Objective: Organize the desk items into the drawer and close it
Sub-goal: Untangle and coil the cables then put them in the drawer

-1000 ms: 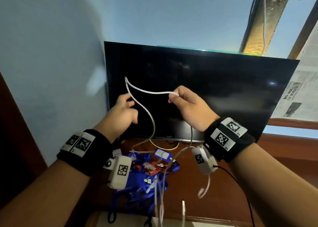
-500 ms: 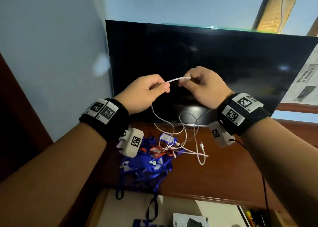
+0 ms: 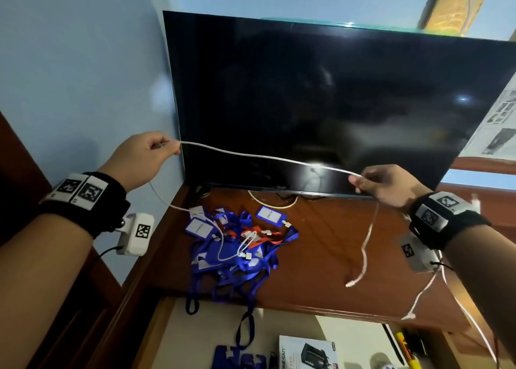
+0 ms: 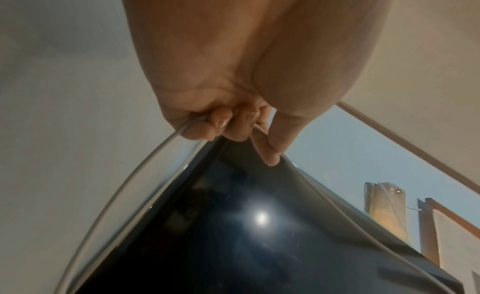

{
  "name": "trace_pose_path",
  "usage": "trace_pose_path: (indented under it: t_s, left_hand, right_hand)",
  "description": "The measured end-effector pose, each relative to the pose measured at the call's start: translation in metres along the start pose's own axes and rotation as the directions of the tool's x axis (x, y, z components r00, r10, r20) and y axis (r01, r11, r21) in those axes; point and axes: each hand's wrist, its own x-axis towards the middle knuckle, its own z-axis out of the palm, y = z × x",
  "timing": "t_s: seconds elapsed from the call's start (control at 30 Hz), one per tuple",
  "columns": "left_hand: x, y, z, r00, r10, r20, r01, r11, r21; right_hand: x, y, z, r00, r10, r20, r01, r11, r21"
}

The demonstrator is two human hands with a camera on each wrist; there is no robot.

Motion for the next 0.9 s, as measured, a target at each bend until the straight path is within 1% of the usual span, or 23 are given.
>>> trace_pose_path:
  t_s: [0.13, 0.3, 0.4, 0.47, 0.5, 0.57, 0.6, 0.63, 0.67, 0.7, 0.73, 0.77, 0.8, 0.83, 0.9]
  left_hand:
    - [-0.005, -0.010, 0.010, 0.999, -0.053, -0.001, 0.053, 0.999, -0.002]
    - [0.000, -0.024, 0.017, 0.991, -0.123, -0.060, 0.123, 0.992, 0.004]
    - [-0.001, -0.026, 0.022, 0.992, -0.127, -0.027, 0.128, 0.990, 0.064]
    - [0.001, -0.022, 0.029, 0.991, -0.132, -0.007, 0.131, 0.979, 0.154]
    - [0.002, -0.018, 0.034, 0.990, -0.143, 0.018, 0.135, 0.963, 0.234]
    - [0.002, -0.004, 0.048, 0.981, -0.166, 0.098, 0.112, 0.906, 0.409]
    - [0.000, 0.006, 0.059, 0.977, -0.148, 0.151, 0.072, 0.905, 0.420]
    - [-0.004, 0.020, 0.071, 0.973, -0.098, 0.209, 0.016, 0.931, 0.363]
    - [-0.010, 0.039, 0.083, 0.963, -0.008, 0.268, -0.065, 0.962, 0.265]
    - [-0.017, 0.061, 0.094, 0.944, 0.089, 0.319, -0.146, 0.976, 0.159]
    - [-0.023, 0.082, 0.104, 0.920, 0.167, 0.356, -0.203, 0.977, 0.067]
    - [-0.028, 0.102, 0.112, 0.903, 0.218, 0.370, -0.233, 0.973, -0.006]
    - [-0.029, 0.117, 0.118, 0.901, 0.245, 0.357, -0.235, 0.969, -0.072]
    - [-0.028, 0.127, 0.122, 0.910, 0.250, 0.331, -0.221, 0.968, -0.122]
    - [-0.024, 0.139, 0.124, 0.928, 0.231, 0.291, -0.185, 0.966, -0.178]
  right_hand:
    - [0.007, 0.025, -0.004, 0.993, 0.087, -0.077, -0.098, 0.982, -0.164]
    - [0.020, 0.046, -0.025, 0.967, 0.211, -0.144, -0.241, 0.939, -0.247]
    - [0.019, 0.047, -0.038, 0.948, 0.235, -0.215, -0.287, 0.923, -0.257]
    - [0.018, 0.038, -0.040, 0.937, 0.210, -0.279, -0.268, 0.946, -0.185]
    - [0.019, 0.031, -0.038, 0.938, 0.179, -0.297, -0.229, 0.963, -0.145]
    - [0.018, 0.007, -0.025, 0.956, 0.087, -0.282, -0.110, 0.992, -0.068]
    - [0.018, -0.008, -0.016, 0.964, 0.039, -0.263, -0.046, 0.999, -0.020]
    - [0.017, -0.022, -0.006, 0.971, -0.002, -0.240, 0.010, 0.999, 0.034]
    - [0.018, -0.035, 0.004, 0.975, -0.038, -0.219, 0.057, 0.995, 0.083]
    - [0.017, -0.048, 0.013, 0.977, -0.069, -0.204, 0.095, 0.988, 0.119]
    - [0.018, -0.058, 0.020, 0.977, -0.095, -0.190, 0.123, 0.983, 0.140]
    - [0.018, -0.067, 0.025, 0.978, -0.117, -0.173, 0.144, 0.977, 0.155]
    - [0.020, -0.073, 0.029, 0.979, -0.132, -0.158, 0.158, 0.974, 0.165]
    - [0.022, -0.078, 0.031, 0.979, -0.140, -0.151, 0.165, 0.972, 0.168]
    - [0.026, -0.083, 0.033, 0.976, -0.150, -0.155, 0.178, 0.966, 0.188]
